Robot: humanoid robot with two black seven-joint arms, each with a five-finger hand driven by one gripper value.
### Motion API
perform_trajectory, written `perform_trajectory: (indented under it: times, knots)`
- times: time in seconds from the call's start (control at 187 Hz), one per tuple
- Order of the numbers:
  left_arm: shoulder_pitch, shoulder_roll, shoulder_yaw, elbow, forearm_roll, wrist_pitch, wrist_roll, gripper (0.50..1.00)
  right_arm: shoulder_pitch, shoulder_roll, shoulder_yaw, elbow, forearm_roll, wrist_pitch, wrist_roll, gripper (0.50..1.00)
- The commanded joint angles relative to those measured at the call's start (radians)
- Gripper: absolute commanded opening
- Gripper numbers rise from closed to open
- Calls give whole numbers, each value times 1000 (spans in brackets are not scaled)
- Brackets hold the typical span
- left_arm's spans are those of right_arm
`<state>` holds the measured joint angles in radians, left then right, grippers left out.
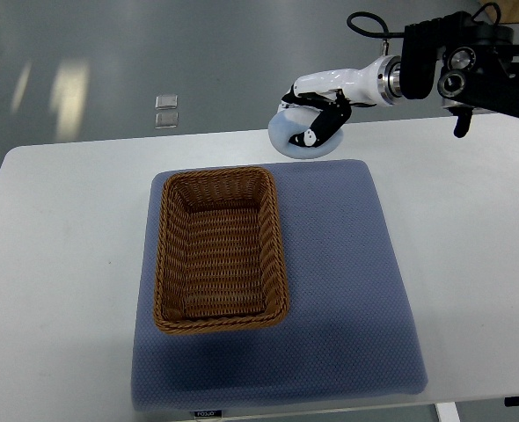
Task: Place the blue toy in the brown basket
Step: 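Carry the egg toy over the wicker basket and lower it inside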
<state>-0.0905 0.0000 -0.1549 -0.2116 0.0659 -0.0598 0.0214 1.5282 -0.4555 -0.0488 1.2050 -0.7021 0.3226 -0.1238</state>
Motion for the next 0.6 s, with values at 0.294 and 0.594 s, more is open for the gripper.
perform_trajectory:
  times: [0.294,0.594]
  knots:
    - [0,0,0,-9,2,-2,0,1000,-28,405,-106,-168,43,-83,3,500]
    - [-2,0,0,-12,2,-2,0,1000,-163,456,-108,-248,-50,-131,3,515]
